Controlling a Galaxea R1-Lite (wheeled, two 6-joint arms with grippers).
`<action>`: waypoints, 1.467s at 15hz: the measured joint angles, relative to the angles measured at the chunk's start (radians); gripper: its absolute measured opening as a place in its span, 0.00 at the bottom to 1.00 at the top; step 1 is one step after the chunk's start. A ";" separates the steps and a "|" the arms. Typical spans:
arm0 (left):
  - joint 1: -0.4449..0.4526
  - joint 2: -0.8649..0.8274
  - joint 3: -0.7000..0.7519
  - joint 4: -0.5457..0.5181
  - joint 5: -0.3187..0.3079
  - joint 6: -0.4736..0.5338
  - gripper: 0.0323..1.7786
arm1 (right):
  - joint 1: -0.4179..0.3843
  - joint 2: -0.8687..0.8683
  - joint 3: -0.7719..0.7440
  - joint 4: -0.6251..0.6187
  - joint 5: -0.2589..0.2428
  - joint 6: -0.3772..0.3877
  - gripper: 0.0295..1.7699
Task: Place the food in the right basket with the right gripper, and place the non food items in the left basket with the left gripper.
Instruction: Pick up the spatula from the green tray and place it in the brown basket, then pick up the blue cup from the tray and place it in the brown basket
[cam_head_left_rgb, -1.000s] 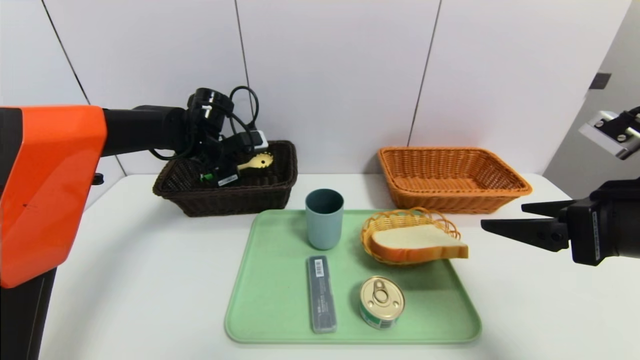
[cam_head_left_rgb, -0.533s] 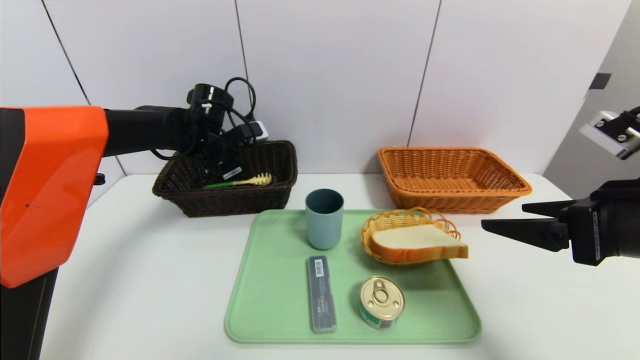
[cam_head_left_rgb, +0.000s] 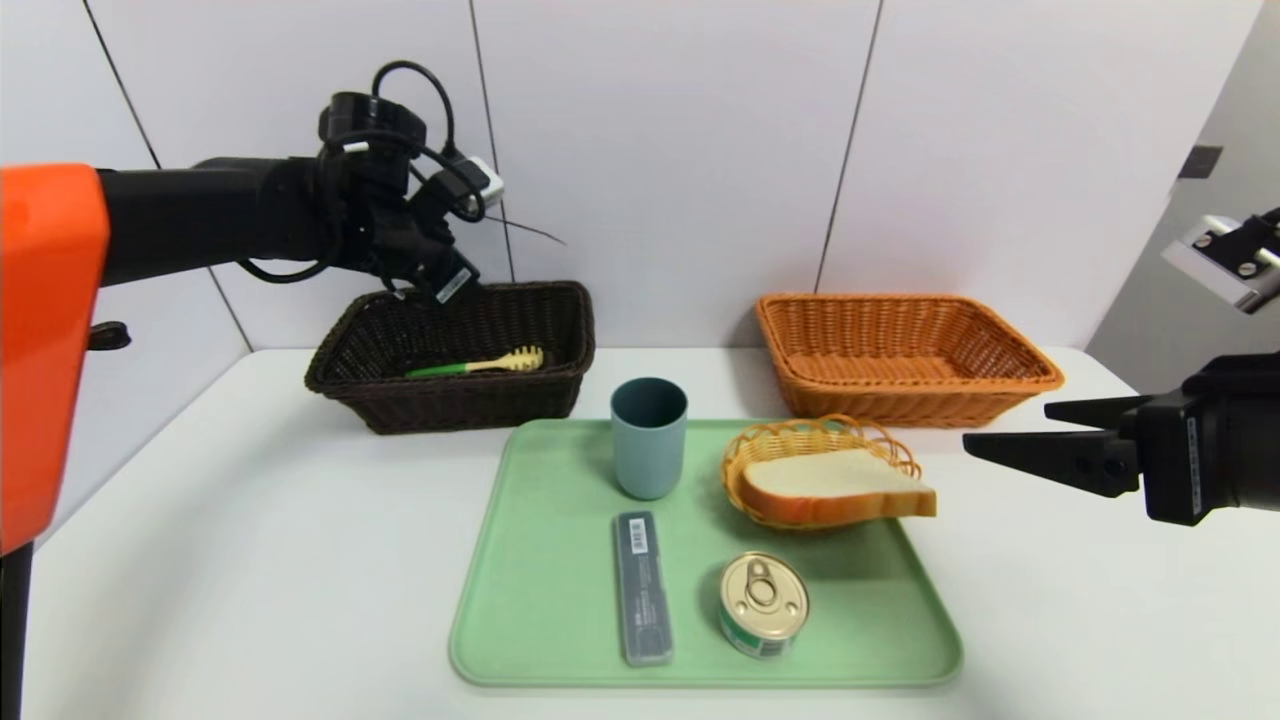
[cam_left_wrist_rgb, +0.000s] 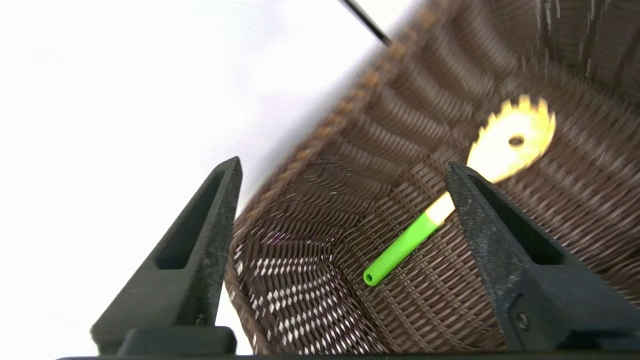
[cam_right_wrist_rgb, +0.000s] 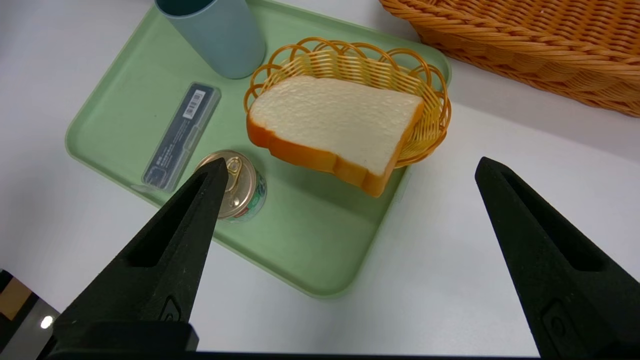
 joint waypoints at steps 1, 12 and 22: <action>-0.004 -0.020 0.000 0.001 0.002 -0.051 0.83 | 0.000 0.001 -0.001 -0.005 0.000 0.000 0.97; -0.119 -0.294 0.232 0.041 0.030 -0.601 0.93 | 0.000 0.002 0.002 -0.008 -0.003 0.004 0.97; -0.405 -0.587 0.921 -0.410 -0.146 -0.604 0.95 | -0.002 0.002 0.017 -0.007 -0.006 0.002 0.97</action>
